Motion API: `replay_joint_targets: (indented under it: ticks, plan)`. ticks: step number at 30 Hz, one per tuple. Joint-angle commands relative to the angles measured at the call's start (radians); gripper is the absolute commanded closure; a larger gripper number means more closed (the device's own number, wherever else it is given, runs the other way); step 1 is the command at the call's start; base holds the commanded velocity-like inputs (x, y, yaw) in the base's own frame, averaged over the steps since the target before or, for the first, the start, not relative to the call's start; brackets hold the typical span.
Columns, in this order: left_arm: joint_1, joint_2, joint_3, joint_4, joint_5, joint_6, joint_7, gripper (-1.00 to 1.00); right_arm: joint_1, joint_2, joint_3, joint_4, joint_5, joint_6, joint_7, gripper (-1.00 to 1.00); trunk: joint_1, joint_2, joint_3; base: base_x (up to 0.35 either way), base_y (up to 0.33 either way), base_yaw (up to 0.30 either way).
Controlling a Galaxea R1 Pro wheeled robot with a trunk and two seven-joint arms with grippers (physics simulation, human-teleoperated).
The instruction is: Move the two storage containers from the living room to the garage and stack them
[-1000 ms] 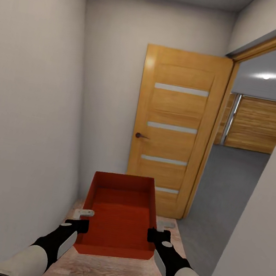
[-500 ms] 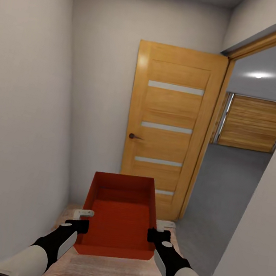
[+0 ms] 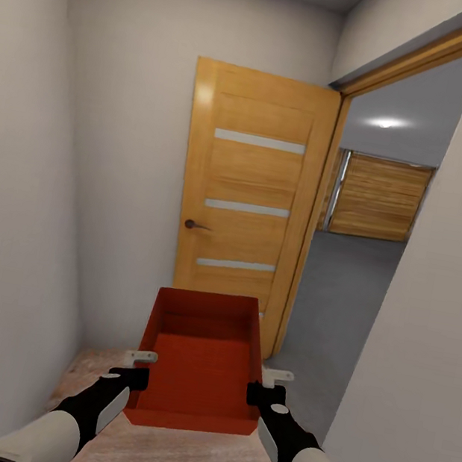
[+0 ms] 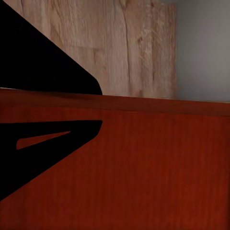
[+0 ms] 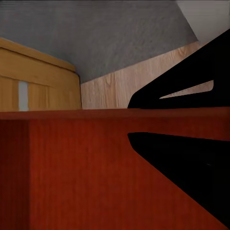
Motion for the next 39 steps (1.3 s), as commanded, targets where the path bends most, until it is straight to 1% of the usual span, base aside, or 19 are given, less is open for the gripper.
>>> replay_joint_targets:
  ticks: [1,30,33,39]
  plan:
    - [-0.001,0.001,0.027,-0.025,-0.012,-0.006,0.026,1.0,-0.001,0.001,-0.002,0.004,-0.001,-0.003,0.012,1.0,0.001,-0.001,-0.002,0.21,0.212,-0.288]
    - [-0.001,0.001,0.026,-0.025,-0.012,-0.006,0.026,1.0,0.0,0.001,-0.002,0.004,-0.001,-0.003,0.012,1.0,0.001,-0.001,-0.002,0.229,0.229,-0.288]
    - [-0.001,0.001,0.026,-0.026,-0.012,-0.007,0.026,1.0,0.0,0.001,-0.002,0.004,-0.001,-0.003,0.012,1.0,0.001,-0.001,-0.002,0.167,0.135,-0.288]
    - [-0.001,0.001,0.026,-0.026,-0.012,-0.007,0.026,1.0,0.0,0.001,-0.002,0.004,-0.001,-0.003,0.012,1.0,0.001,-0.001,-0.002,0.018,0.013,-0.288]
